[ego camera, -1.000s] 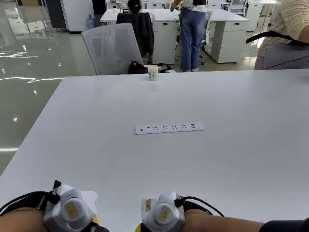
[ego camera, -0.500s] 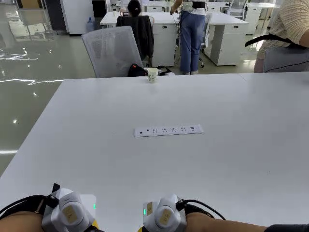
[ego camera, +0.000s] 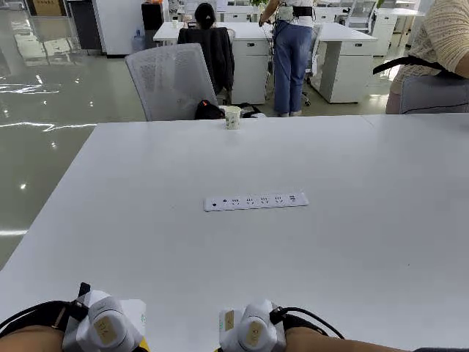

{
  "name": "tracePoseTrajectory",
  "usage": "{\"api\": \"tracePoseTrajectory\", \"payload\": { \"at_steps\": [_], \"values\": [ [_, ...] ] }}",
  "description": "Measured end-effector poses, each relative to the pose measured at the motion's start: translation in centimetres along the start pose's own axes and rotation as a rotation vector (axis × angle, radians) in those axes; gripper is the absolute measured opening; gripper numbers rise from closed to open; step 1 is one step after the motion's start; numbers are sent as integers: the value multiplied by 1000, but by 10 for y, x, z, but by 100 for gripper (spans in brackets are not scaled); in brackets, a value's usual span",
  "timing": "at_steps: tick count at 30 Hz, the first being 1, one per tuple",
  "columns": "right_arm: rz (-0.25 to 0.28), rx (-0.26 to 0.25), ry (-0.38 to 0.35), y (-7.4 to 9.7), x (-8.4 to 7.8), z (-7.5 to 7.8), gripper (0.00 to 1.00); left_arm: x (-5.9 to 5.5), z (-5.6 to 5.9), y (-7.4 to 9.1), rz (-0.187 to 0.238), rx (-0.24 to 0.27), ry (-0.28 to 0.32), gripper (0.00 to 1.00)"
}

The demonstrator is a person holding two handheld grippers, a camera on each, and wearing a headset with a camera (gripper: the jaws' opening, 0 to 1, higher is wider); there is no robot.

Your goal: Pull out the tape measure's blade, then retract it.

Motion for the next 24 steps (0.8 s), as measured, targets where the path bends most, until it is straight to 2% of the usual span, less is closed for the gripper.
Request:
{"api": "tracePoseTrajectory", "payload": {
  "at_steps": [24],
  "values": [
    [-17, -4, 2, 9, -15, 1, 10, 0, -1, 0, 4, 5, 6, 31]
  ]
}}
Point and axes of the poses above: the centre of the closed fingertips' face, and the gripper's own axes: y roughly backward along the fingers, z roughly to its right, x roughly out of its top, the point moved 3 cm from there along y, roughly backward along the fingers, and after that the axes turned 10 degrees about -z, right-handed, at the moved point
